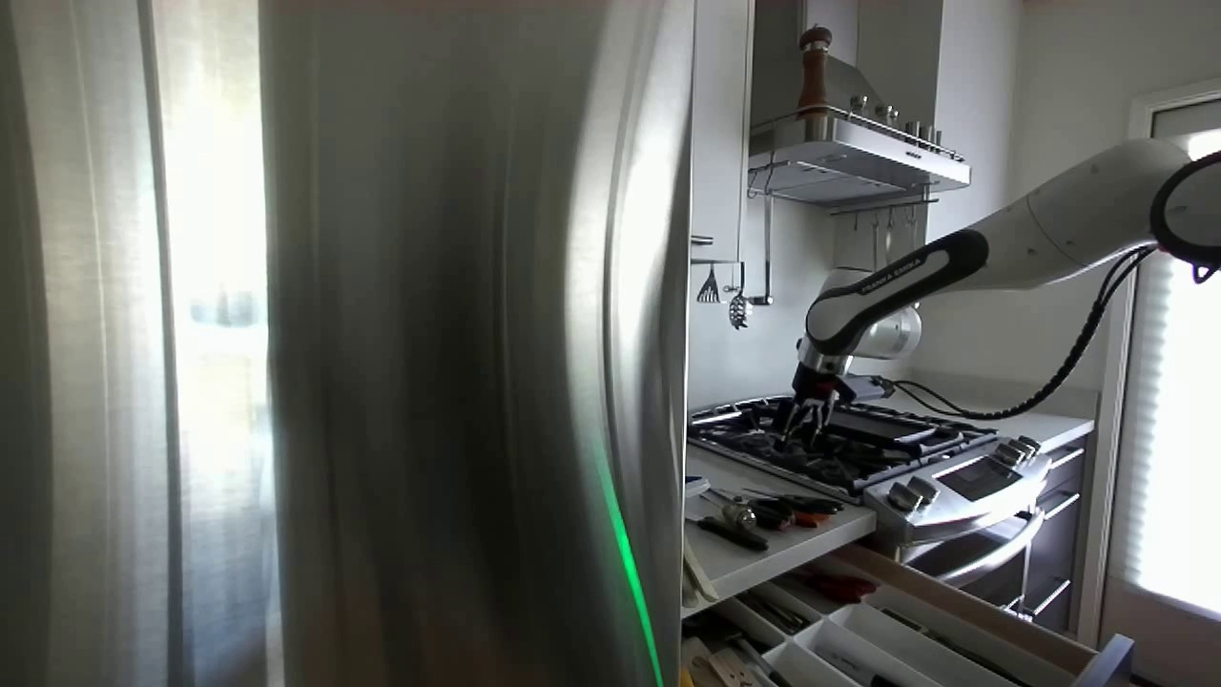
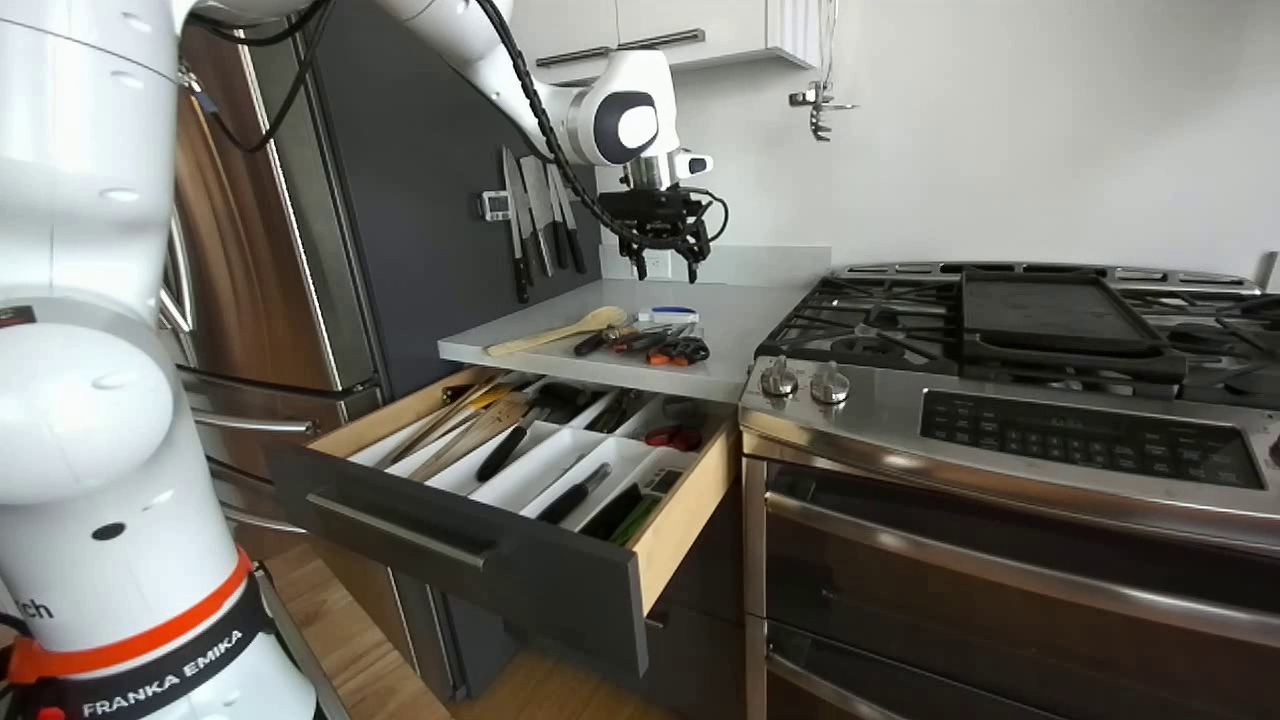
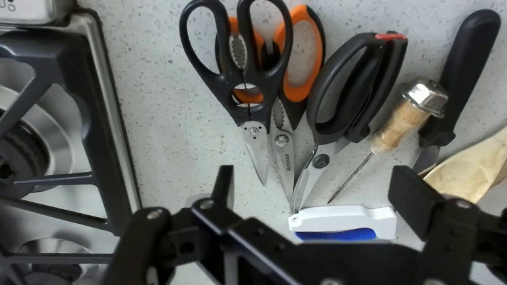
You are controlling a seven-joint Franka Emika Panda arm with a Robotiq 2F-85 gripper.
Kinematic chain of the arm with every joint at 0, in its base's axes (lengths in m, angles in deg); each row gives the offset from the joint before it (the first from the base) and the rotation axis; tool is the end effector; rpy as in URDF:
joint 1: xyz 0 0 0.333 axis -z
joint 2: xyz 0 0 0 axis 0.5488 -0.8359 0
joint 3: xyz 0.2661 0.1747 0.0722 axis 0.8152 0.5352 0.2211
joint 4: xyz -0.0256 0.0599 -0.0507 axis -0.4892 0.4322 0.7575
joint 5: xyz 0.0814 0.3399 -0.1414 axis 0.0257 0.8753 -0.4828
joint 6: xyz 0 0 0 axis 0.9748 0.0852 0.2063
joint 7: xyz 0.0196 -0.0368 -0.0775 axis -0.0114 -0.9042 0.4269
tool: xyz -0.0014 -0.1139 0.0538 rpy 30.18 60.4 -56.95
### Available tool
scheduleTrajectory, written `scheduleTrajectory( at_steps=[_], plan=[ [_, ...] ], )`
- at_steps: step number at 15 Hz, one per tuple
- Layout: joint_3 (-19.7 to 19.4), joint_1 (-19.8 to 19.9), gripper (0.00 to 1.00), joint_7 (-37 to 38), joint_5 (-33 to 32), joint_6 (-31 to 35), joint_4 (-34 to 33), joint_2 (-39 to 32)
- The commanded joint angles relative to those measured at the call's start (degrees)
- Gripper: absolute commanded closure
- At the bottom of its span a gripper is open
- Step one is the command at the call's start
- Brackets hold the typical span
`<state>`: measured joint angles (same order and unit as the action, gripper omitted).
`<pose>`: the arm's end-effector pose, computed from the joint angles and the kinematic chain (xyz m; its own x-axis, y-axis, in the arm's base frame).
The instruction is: Pick up the black scissors at the far right and place it in the second compartment of the drawer
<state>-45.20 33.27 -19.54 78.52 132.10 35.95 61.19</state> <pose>0.6471 0.0627 0.4195 0.9039 0.3088 0.2960 0.3288 -0.9442 -0.0190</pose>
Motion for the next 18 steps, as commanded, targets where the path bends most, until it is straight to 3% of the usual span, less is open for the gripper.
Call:
scheduleTrajectory(
  at_steps=[1, 8, 9, 11, 13, 16, 18],
  plan=[
    [0.3, 1.7, 0.00, -5.4, 2.2, -2.7, -2.3, -3.1],
    [0.2, 3.7, 0.01, -9.1, 2.1, -8.8, -4.6, -6.4],
    [0.1, 3.8, 0.25, -9.2, 2.0, -9.4, -5.0, -6.9],
    [0.1, 4.0, 0.30, -9.3, 1.9, -10.7, -5.8, -7.7],
    [0.0, 4.1, 0.48, -9.1, 1.8, -11.8, -6.6, -8.5],
    [-0.1, 4.2, 0.55, -8.8, 1.5, -13.0, -7.5, -9.6],
    [-0.2, 4.3, 0.53, -8.5, 1.4, -13.7, -8.0, -10.1]
  ],
)
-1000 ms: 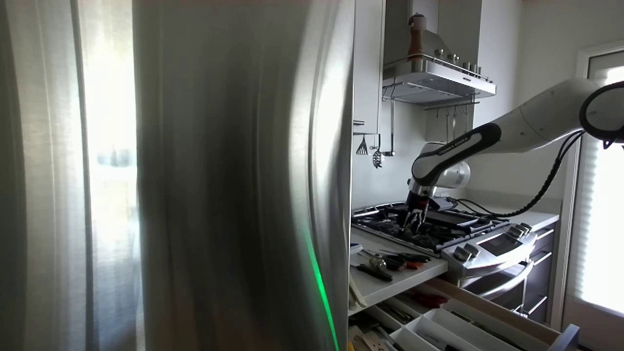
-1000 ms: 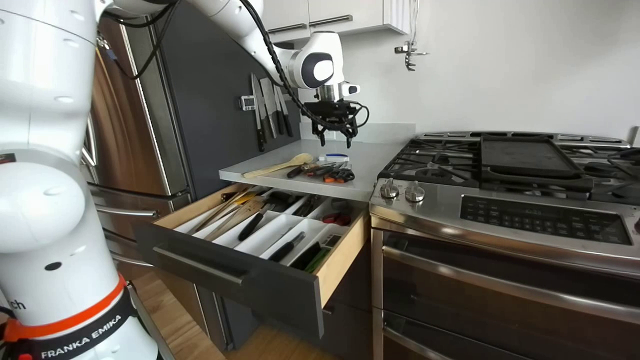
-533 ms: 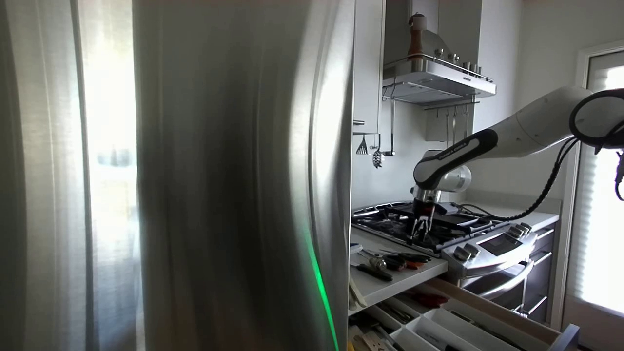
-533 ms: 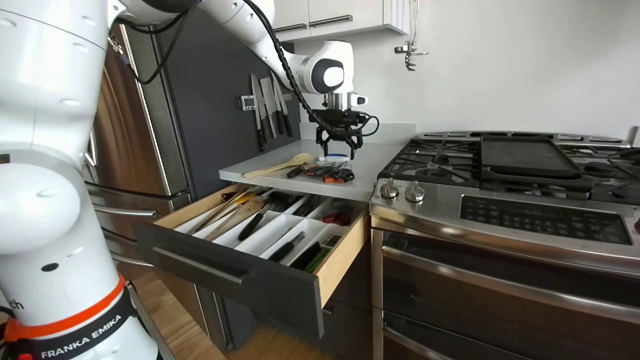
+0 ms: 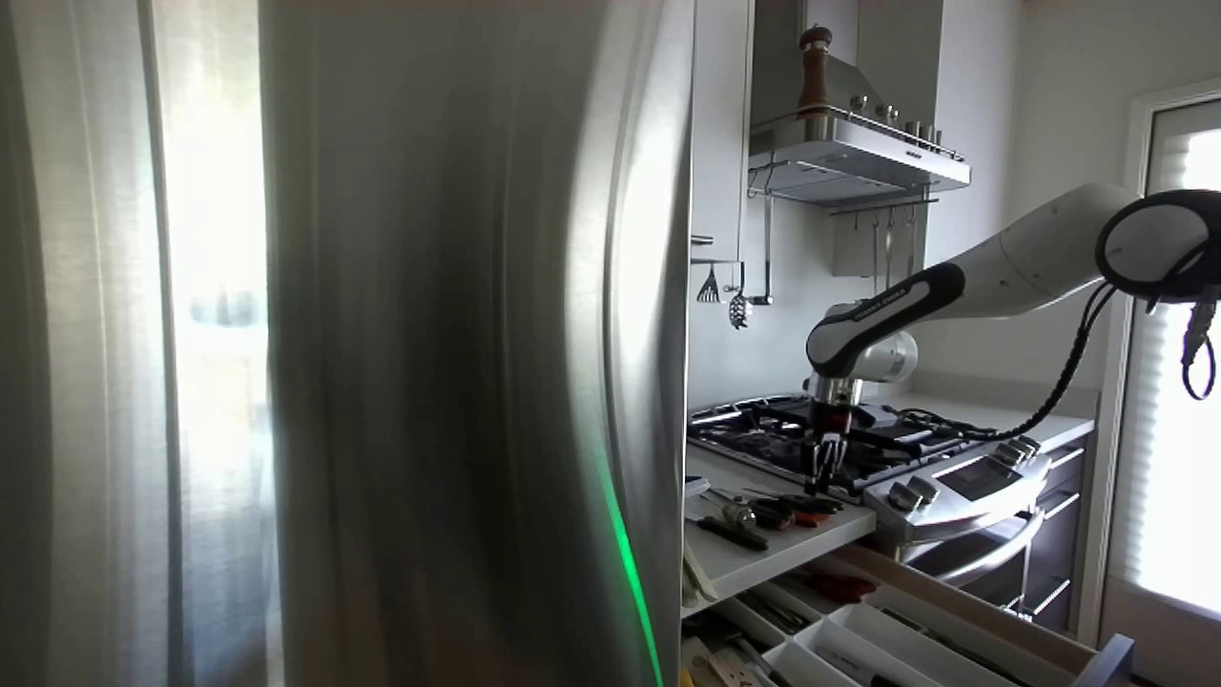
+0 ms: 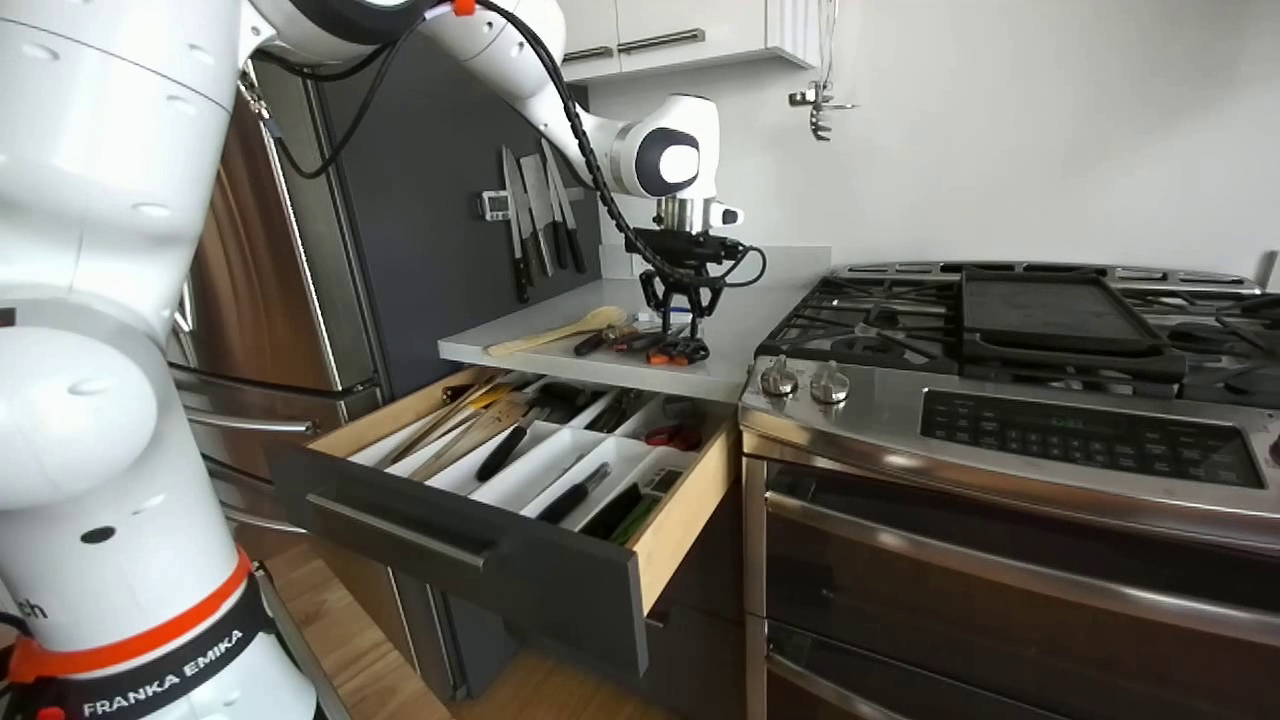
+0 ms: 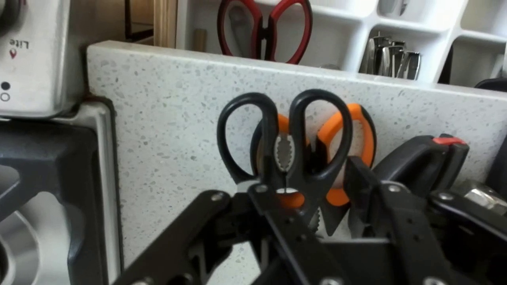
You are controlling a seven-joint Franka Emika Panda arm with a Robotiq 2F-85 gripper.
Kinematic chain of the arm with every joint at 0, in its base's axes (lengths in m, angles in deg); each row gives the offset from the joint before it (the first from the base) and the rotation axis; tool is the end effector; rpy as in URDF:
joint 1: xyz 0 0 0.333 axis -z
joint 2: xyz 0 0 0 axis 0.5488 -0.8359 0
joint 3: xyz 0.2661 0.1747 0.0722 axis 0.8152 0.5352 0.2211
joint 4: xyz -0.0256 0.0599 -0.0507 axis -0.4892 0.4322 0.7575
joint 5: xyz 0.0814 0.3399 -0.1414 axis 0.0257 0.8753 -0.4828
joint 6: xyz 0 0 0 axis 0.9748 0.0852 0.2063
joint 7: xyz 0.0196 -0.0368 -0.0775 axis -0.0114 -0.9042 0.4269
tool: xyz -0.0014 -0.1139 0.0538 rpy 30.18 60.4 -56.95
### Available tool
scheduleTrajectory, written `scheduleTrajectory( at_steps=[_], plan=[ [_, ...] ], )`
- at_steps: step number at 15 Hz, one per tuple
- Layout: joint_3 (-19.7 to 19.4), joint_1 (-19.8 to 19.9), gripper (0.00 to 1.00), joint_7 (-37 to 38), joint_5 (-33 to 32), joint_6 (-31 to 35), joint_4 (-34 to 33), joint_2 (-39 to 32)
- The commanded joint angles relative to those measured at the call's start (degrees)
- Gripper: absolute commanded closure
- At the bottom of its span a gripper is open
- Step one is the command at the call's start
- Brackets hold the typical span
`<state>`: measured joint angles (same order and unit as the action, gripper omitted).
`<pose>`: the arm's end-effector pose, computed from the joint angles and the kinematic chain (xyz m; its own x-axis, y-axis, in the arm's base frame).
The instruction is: Pick up the black scissors at the far right and place it in the second compartment of the drawer
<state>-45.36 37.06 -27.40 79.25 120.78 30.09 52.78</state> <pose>0.6590 0.0200 0.3503 0.9200 0.3818 0.0882 0.3894 -0.9159 -0.0971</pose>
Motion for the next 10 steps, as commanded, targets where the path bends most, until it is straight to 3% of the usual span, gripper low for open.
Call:
scheduleTrajectory(
  at_steps=[1, 7, 10],
  plan=[
    [0.0, 0.5, 0.57, -0.7, 0.6, -2.6, -2.3, -2.0],
    [-0.2, 0.6, 0.66, -0.5, 0.2, -3.4, -3.8, -3.6],
    [-0.3, 0.6, 0.53, -0.5, -0.1, -3.8, -4.1, -4.1]
  ],
)
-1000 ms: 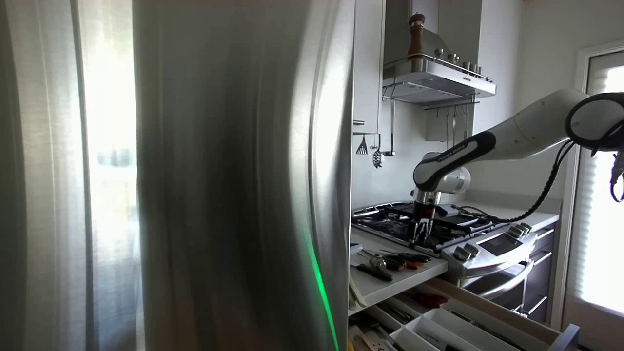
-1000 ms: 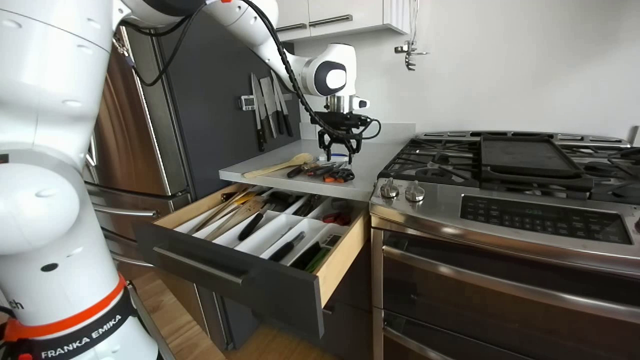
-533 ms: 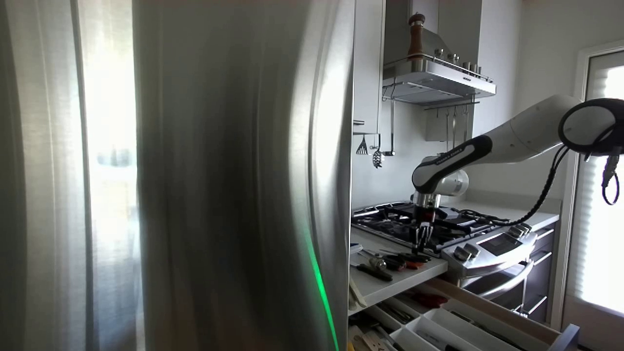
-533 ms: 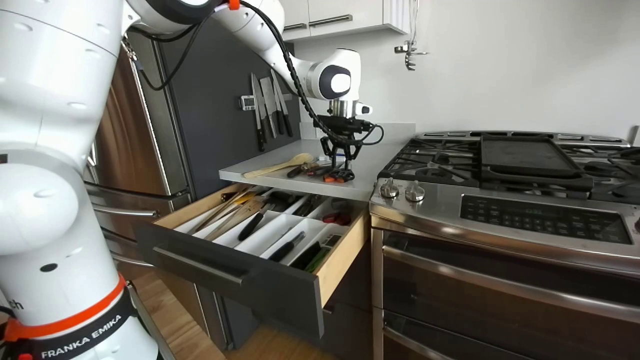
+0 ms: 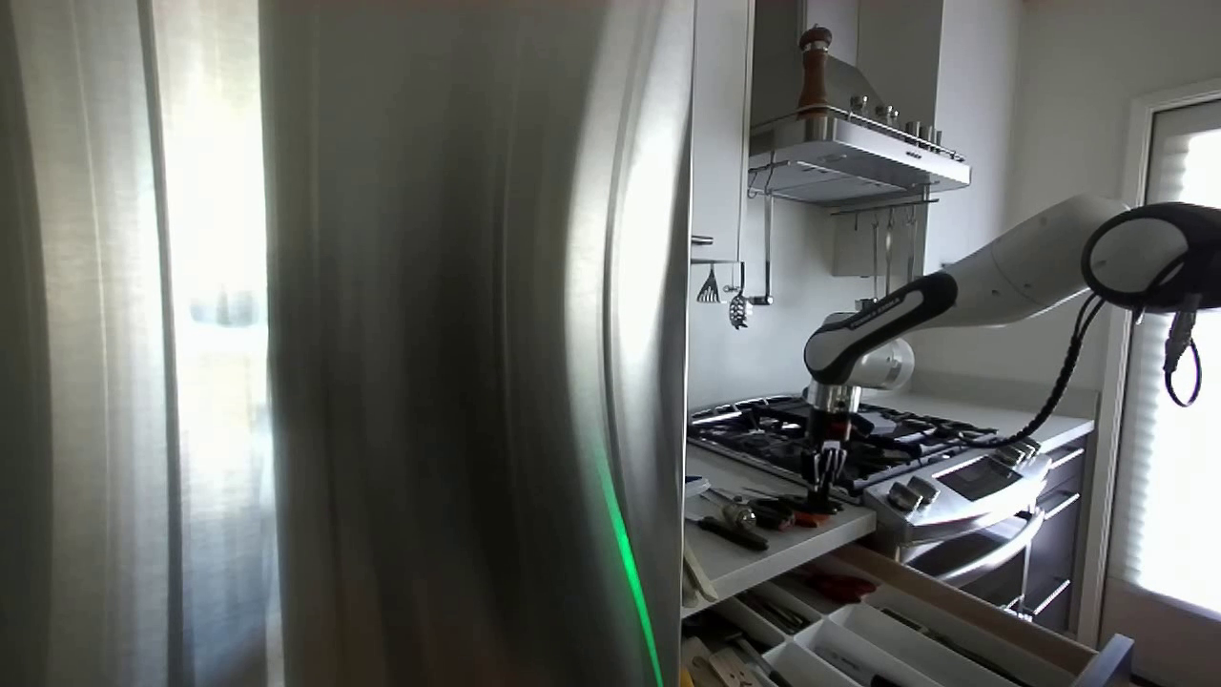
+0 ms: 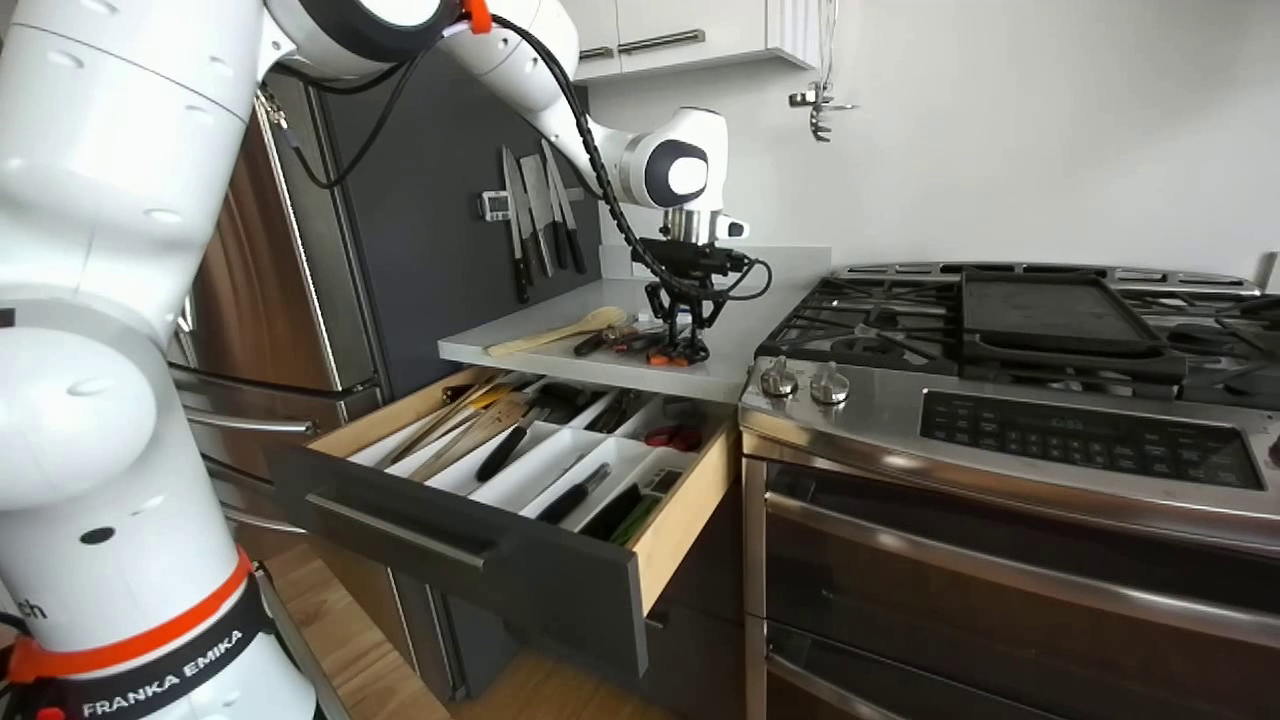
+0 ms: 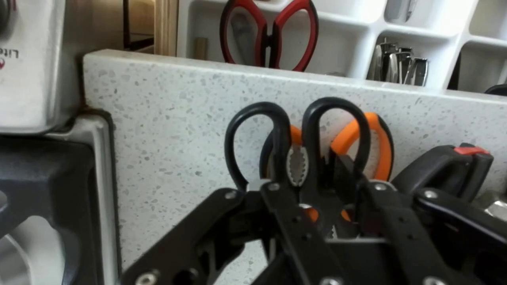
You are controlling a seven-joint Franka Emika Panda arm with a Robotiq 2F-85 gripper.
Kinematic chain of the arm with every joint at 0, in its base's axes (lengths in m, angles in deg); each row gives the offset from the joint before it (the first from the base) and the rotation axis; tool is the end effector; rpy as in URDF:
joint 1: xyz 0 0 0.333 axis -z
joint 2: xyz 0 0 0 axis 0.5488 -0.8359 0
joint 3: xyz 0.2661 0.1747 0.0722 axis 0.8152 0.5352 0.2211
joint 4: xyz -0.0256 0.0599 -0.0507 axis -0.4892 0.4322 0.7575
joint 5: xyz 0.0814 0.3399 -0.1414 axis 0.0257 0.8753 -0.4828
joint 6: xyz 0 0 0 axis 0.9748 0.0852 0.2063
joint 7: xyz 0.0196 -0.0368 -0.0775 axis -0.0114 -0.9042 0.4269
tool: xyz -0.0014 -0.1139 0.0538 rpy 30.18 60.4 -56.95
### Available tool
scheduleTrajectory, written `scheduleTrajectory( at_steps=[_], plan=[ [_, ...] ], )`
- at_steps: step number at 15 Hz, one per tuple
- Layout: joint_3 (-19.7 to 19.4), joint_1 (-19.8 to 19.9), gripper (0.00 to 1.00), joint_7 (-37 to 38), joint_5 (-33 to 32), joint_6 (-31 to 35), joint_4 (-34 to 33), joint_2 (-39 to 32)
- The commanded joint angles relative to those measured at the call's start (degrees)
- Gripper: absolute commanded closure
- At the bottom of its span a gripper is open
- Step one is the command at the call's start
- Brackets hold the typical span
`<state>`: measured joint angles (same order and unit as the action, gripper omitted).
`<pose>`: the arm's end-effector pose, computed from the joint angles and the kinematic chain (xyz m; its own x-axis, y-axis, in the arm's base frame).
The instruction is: Pick up the black scissors at the far right and place it in the second compartment of the drawer
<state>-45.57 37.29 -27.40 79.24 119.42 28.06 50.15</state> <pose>0.6654 0.0150 0.3336 0.9247 0.3764 0.0579 0.3806 -0.9178 -0.1129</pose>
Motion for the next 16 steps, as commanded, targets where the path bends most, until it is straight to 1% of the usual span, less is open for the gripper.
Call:
scheduleTrajectory(
  at_steps=[1, 2, 3, 4, 5, 6, 7, 8, 9, 10, 11, 13, 14, 16],
  plan=[
    [-0.2, 0.4, 0.52, -0.5, -0.1, -2.7, -2.2, -1.7],
    [-0.2, 0.4, 0.52, -0.5, -0.1, -3.2, -2.4, -1.8],
    [-0.2, 0.4, 0.47, -0.5, -0.1, -3.6, -2.6, -2.0],
    [-0.2, 0.4, 0.50, -0.5, -0.2, -4.0, -2.8, -2.2],
    [-0.3, 0.4, 0.50, -0.5, -0.2, -4.2, -3.0, -2.4],
    [-0.3, 0.4, 0.48, -0.5, -0.3, -4.3, -3.1, -2.5],
    [-0.3, 0.5, 0.51, -0.5, -0.3, -4.4, -3.1, -2.5],
    [-0.3, 0.5, 0.51, -0.4, -0.4, -4.6, -3.2, -2.7],
    [-0.4, 0.4, 0.54, -0.4, -0.5, -4.7, -3.3, -2.8],
    [-0.4, 0.4, 0.60, -0.3, -0.6, -5.0, -3.4, -3.0],
    [-0.5, 0.3, 0.76, -0.2, -0.7, -5.3, -3.6, -3.1],
    [-0.6, 0.3, 0.94, 0.1, -0.8, -5.3, -3.7, -3.1],
    [-0.6, 0.3, 0.92, 0.3, -0.7, -5.4, -3.8, -2.9],
    [-0.6, 0.4, 0.92, 0.8, -0.2, -4.9, -3.4, -2.1]
  ],
)
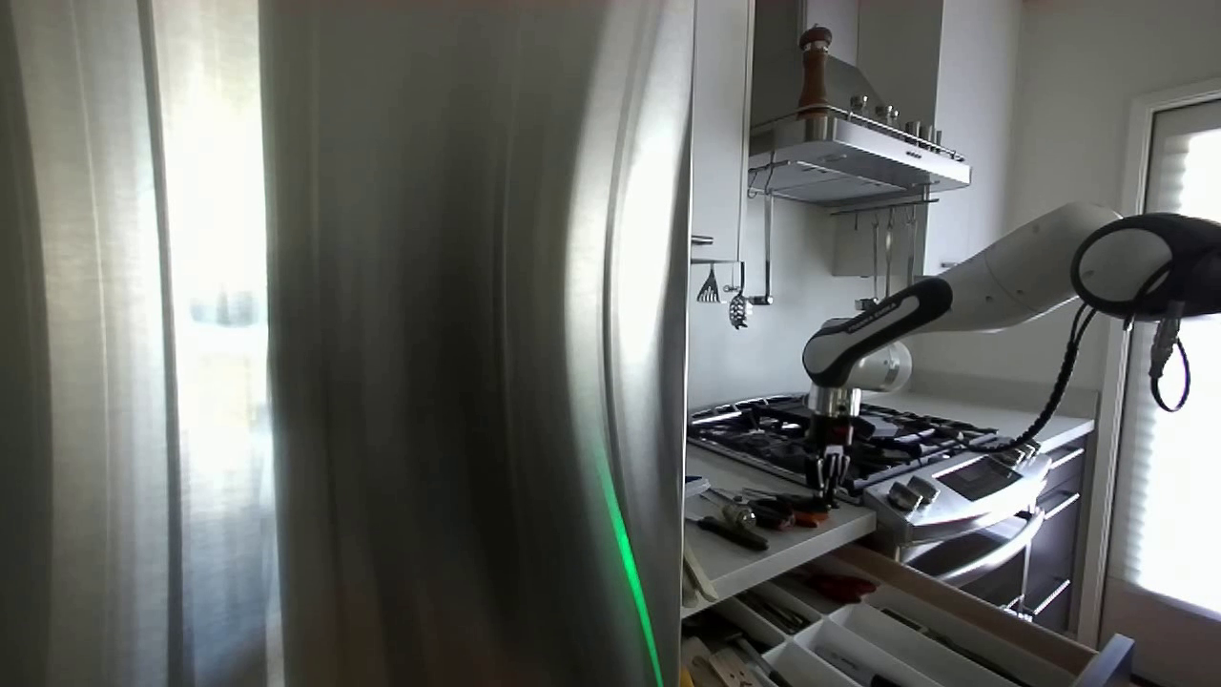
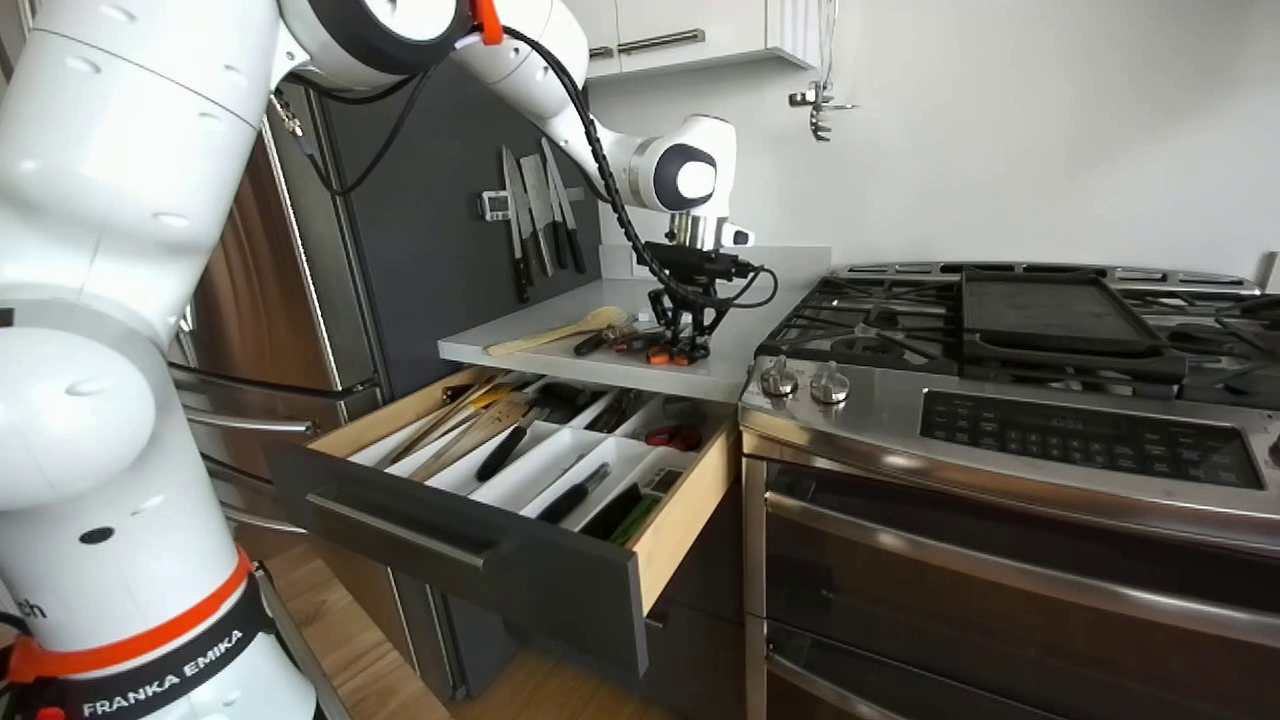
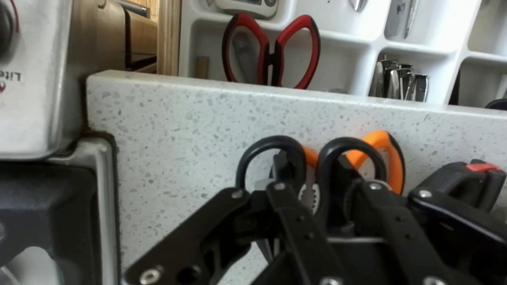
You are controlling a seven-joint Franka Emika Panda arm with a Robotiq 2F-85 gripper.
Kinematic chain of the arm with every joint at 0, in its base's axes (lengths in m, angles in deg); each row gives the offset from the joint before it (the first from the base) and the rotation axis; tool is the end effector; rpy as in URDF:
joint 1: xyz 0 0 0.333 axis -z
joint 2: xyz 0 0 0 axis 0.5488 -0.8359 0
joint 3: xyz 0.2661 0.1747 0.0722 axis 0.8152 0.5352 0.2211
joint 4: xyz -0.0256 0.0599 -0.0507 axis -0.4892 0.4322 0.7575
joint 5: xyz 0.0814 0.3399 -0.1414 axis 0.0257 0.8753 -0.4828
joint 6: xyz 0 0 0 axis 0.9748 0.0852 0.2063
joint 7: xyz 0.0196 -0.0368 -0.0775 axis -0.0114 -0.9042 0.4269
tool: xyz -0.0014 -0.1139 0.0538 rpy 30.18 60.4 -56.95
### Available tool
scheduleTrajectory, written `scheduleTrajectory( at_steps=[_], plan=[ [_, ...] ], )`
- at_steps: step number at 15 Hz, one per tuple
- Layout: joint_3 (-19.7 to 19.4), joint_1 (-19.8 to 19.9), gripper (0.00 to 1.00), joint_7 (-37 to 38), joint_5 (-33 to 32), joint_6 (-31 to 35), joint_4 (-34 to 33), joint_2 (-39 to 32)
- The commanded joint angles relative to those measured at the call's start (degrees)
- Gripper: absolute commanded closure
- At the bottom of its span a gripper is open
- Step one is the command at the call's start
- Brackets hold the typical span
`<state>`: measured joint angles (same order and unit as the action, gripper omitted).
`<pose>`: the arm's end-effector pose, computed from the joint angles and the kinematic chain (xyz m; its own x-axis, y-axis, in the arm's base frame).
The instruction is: Pick up the black scissors at the far right and place it in the second compartment of the drawer
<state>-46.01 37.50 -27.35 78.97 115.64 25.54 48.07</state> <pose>0.6681 0.0081 0.3231 0.9274 0.3742 0.0036 0.3713 -0.9189 -0.1330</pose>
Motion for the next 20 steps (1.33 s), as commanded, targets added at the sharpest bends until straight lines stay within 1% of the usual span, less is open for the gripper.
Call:
scheduleTrajectory(
  at_steps=[1, 4, 6, 8, 10, 12, 14, 17, 20],
  plan=[
    [0.0, 0.3, 0.92, 0.7, 0.5, -0.3, 0.1, 1.1],
    [0.6, 0.7, 0.92, -1.2, 1.5, 2.1, 5.9, 7.2],
    [1.3, 1.5, 0.92, -4.0, 3.3, 4.4, 10.8, 11.7],
    [1.8, 2.3, 0.92, -7.7, 6.7, 6.0, 16.6, 16.6],
    [1.7, 2.8, 0.92, -12.8, 10.4, 5.3, 21.9, 21.3],
    [0.3, 3.0, 0.92, -18.5, 12.9, 4.2, 27.4, 26.0],
    [-1.9, 3.0, 0.92, -24.2, 13.3, 2.3, 32.5, 30.7],
    [-5.8, 2.7, 0.92, -33.9, 11.5, -0.8, 38.1, 35.5],
    [-9.3, 2.2, 0.92, -40.9, 9.1, -2.5, 42.1, 39.1]
  ],
)
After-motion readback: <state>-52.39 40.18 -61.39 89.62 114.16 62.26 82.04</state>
